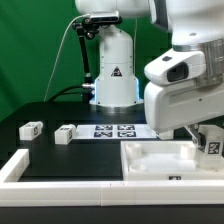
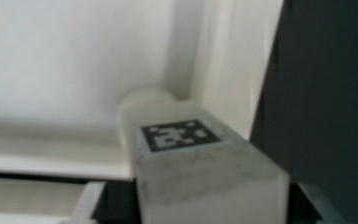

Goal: Assemble one leg

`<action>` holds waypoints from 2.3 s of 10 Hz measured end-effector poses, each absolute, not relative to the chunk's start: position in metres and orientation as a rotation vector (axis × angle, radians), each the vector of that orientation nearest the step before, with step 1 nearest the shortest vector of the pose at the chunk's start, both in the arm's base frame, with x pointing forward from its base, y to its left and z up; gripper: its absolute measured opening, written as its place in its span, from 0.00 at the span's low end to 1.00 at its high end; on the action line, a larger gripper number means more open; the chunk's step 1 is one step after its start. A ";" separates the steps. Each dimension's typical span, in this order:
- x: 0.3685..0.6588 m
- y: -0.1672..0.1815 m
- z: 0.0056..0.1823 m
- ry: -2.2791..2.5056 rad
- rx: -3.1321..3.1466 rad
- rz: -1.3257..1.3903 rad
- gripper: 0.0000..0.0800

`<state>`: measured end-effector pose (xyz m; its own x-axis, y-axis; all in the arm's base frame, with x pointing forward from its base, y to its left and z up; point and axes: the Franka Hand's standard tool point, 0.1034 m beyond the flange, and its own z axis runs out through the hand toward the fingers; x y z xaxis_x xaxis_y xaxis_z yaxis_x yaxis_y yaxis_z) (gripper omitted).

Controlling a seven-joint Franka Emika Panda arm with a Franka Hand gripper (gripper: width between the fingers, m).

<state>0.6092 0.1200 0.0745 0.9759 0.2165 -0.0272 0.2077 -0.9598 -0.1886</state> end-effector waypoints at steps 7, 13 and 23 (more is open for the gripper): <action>0.609 0.115 0.074 0.233 -2.939 0.085 0.37; 0.610 0.115 0.071 1.256 -2.659 0.112 0.37; 0.607 0.125 0.072 1.537 -2.486 0.150 0.78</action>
Offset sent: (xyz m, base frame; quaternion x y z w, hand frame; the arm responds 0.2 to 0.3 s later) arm 0.0000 0.0000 0.0000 0.0000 0.0000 0.0000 1.0000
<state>0.6068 0.1255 0.0719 0.4495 -0.8711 -0.1980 -0.8929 -0.4316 -0.1282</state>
